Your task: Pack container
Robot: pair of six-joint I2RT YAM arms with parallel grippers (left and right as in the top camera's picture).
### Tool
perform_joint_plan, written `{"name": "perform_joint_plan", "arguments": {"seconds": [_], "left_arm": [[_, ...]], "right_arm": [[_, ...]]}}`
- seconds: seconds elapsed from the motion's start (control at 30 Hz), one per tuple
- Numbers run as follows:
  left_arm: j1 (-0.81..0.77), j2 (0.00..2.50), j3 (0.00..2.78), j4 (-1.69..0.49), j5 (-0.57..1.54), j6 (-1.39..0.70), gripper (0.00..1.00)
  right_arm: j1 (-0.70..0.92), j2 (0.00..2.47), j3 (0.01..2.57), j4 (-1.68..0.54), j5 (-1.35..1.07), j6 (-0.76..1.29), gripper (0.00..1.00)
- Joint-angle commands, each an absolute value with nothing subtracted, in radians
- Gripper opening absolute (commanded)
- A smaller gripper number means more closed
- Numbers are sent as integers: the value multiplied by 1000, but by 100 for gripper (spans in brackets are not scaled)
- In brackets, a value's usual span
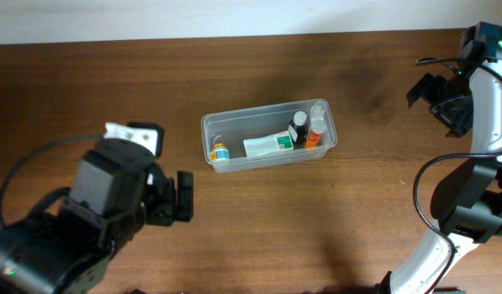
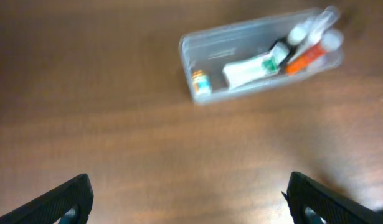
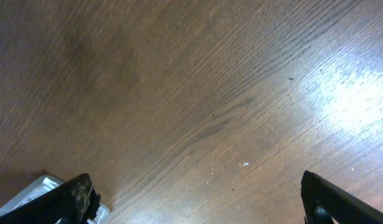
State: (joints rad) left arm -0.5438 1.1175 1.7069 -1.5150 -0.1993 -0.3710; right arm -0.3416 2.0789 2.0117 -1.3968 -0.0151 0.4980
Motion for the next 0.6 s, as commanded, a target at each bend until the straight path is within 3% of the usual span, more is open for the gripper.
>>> {"name": "perform_joint_plan", "arguments": {"seconds": [0.0, 0.57], "left_arm": [[-545, 1091, 1626, -1539, -205, -422, 99], [-545, 1147, 1528, -1547, -247, -409, 99]], "right_arm": [[-341, 2067, 2012, -1394, -3, 507, 99], [-341, 2067, 2012, -1394, -3, 507, 98]]}}
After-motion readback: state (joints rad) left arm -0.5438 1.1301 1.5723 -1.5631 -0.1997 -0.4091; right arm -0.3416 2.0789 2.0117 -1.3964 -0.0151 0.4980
